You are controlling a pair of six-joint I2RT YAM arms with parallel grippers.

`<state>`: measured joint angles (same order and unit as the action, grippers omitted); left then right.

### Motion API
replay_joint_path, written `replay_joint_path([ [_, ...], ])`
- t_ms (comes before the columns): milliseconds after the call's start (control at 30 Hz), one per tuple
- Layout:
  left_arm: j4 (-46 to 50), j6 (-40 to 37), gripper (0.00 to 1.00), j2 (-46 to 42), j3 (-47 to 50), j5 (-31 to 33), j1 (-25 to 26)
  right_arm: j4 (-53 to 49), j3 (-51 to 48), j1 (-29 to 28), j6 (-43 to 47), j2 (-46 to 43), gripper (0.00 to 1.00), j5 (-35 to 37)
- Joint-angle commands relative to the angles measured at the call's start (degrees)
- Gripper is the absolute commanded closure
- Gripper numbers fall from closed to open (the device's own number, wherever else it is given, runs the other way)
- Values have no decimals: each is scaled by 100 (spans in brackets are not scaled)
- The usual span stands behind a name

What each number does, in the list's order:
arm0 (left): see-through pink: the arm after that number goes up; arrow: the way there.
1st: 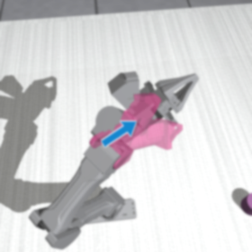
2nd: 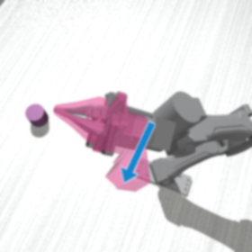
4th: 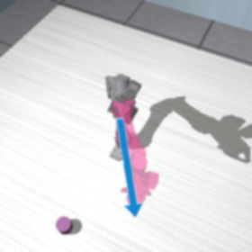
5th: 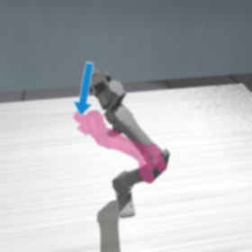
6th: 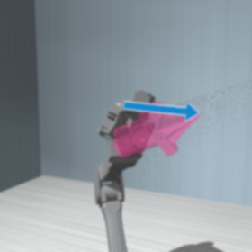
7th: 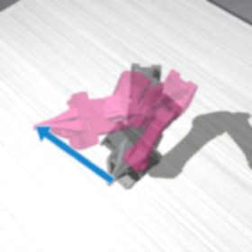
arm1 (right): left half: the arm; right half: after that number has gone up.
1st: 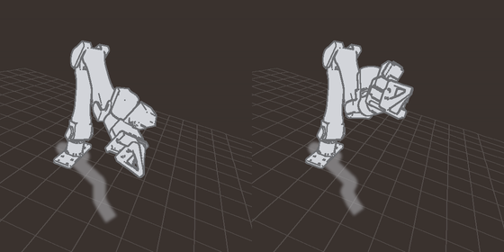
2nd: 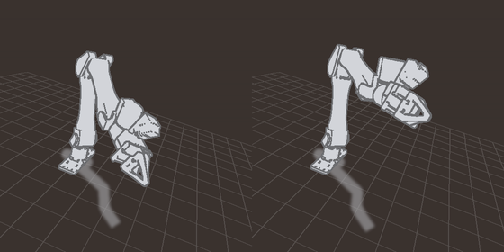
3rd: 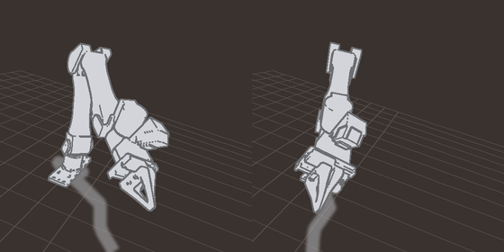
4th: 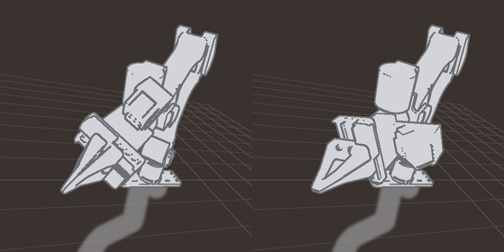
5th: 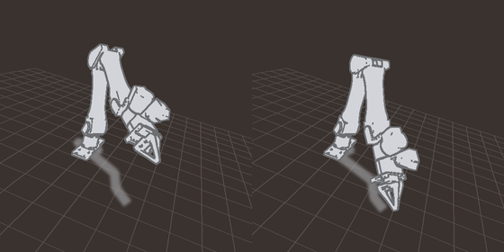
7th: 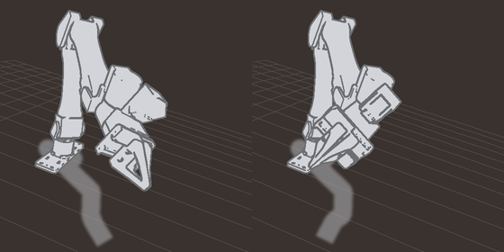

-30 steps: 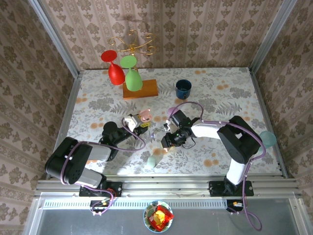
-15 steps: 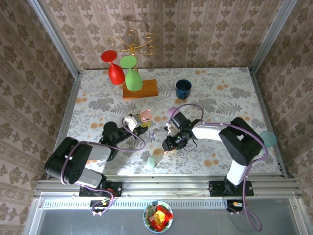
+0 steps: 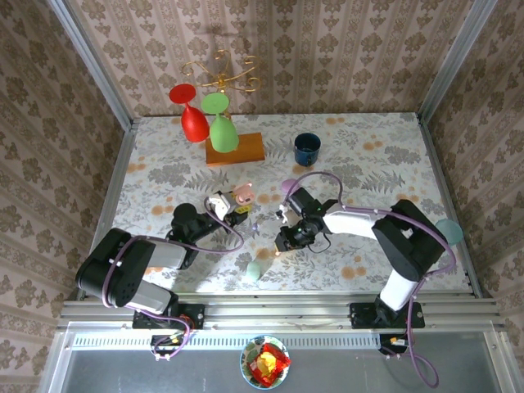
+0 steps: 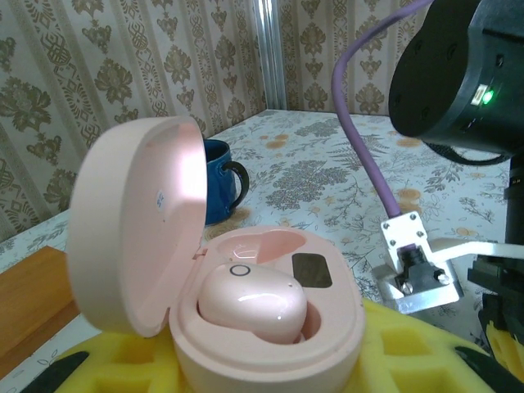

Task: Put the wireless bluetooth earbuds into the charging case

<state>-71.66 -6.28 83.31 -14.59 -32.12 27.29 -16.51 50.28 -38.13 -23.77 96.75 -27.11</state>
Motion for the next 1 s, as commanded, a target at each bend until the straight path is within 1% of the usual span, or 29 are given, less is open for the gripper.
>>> replay_joint_path([
  [0, -182, -102, 68, 18, 46, -73, 14, -259, 143, -19, 224, -551, 80, 741],
  [167, -149, -66, 68, 38, 22, -194, 107, -511, 395, -19, 692, -1004, 80, 1298],
  [300, -8, -179, 68, 37, 43, -78, 214, -573, 628, -26, 1127, -1303, 80, 1543],
  [467, 120, -289, 68, 48, 88, -58, 341, -591, 994, -28, 1622, -1421, 79, 1578],
  [633, 478, -519, 68, 9, 63, 120, 511, -491, 1224, -54, 1977, -1593, 79, 1473],
  [967, 648, -608, 68, 98, -68, -105, 626, -477, 1526, -210, 2344, -1456, 79, 1329],
])
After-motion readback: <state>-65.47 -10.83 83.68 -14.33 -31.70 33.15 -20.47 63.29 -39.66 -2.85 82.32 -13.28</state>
